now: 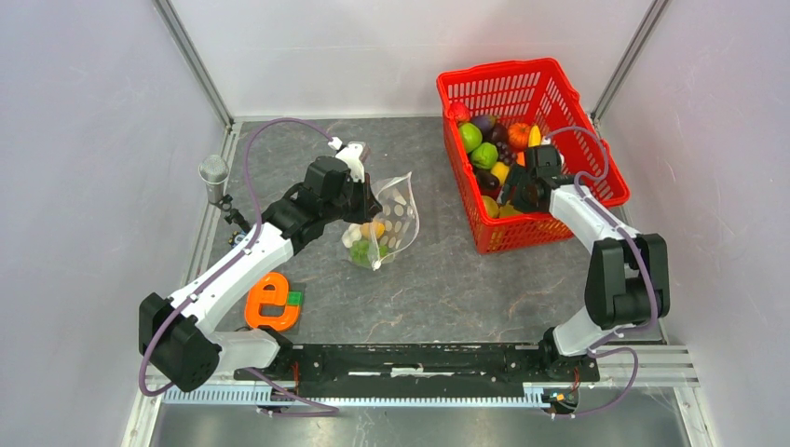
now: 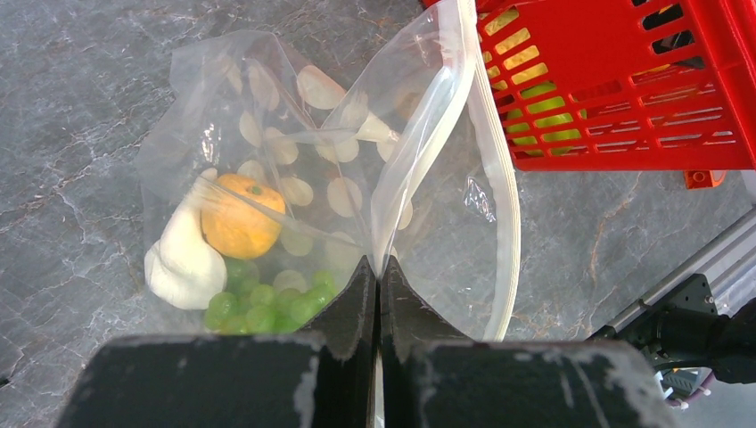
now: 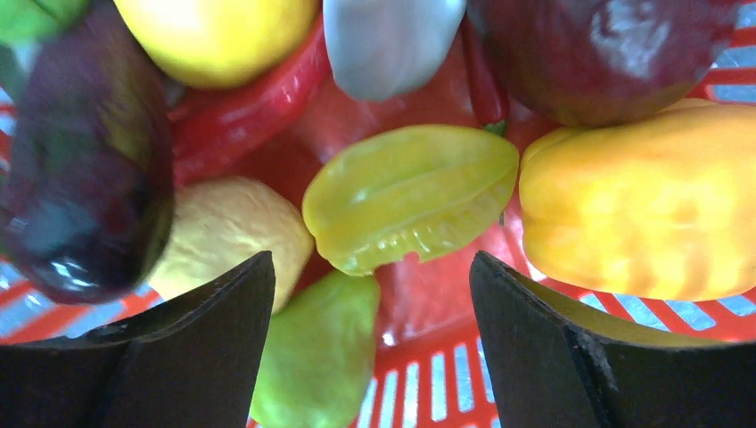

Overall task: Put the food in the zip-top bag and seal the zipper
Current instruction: Pick up the fake fruit from the bin, then place the fake fruit in the zipper food storage bag.

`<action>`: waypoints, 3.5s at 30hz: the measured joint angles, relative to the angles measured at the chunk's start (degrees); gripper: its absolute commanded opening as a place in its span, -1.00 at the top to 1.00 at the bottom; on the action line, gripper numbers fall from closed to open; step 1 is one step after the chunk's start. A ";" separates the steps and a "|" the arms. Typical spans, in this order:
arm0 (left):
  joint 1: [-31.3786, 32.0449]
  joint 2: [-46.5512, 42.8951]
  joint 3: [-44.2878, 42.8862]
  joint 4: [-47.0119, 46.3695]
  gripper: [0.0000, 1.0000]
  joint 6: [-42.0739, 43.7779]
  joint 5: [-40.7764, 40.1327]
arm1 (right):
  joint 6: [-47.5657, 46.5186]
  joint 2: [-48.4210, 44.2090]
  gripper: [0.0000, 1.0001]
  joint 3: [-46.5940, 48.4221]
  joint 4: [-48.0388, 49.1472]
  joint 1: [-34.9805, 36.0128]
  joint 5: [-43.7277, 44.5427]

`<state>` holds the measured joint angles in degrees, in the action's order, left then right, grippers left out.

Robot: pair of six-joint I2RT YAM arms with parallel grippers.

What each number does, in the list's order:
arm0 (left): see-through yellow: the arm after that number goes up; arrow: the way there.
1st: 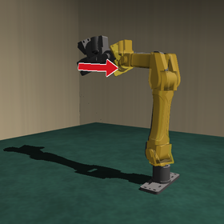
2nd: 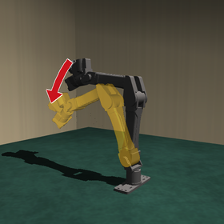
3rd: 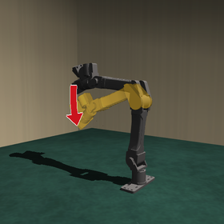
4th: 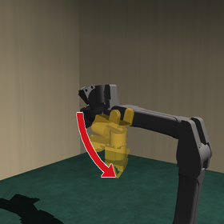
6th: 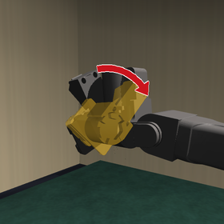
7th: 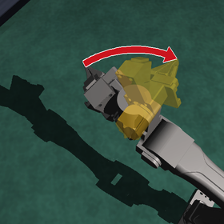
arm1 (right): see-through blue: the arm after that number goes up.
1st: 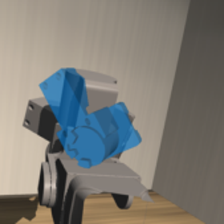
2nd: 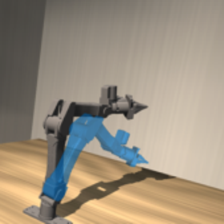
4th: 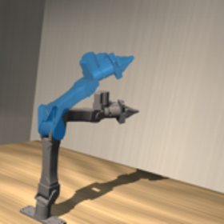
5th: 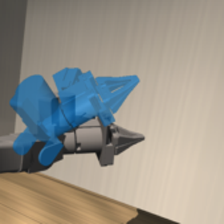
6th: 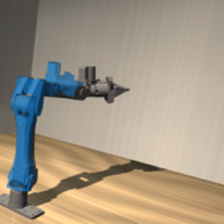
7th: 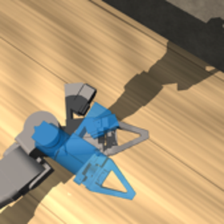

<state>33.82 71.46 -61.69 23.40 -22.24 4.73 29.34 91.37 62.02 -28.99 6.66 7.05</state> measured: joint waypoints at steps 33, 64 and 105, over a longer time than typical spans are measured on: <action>0.00 -0.35 0.22 -0.28 0.95 0.00 0.33 | 15.39 8.33 -0.04 2.58 -1.31 -0.17 8.04; 0.00 -0.55 0.22 -0.37 0.96 0.00 0.39 | -1.31 -28.37 0.33 -7.74 25.35 0.13 -16.61; -2.64 1.14 0.15 -1.99 0.95 -4.87 3.43 | -8.15 -14.14 -0.20 -18.62 58.86 36.85 -11.02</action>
<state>31.18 72.60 -61.54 21.41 -27.11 8.16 21.19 77.23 43.40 29.87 43.51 -3.97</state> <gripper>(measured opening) 0.040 0.595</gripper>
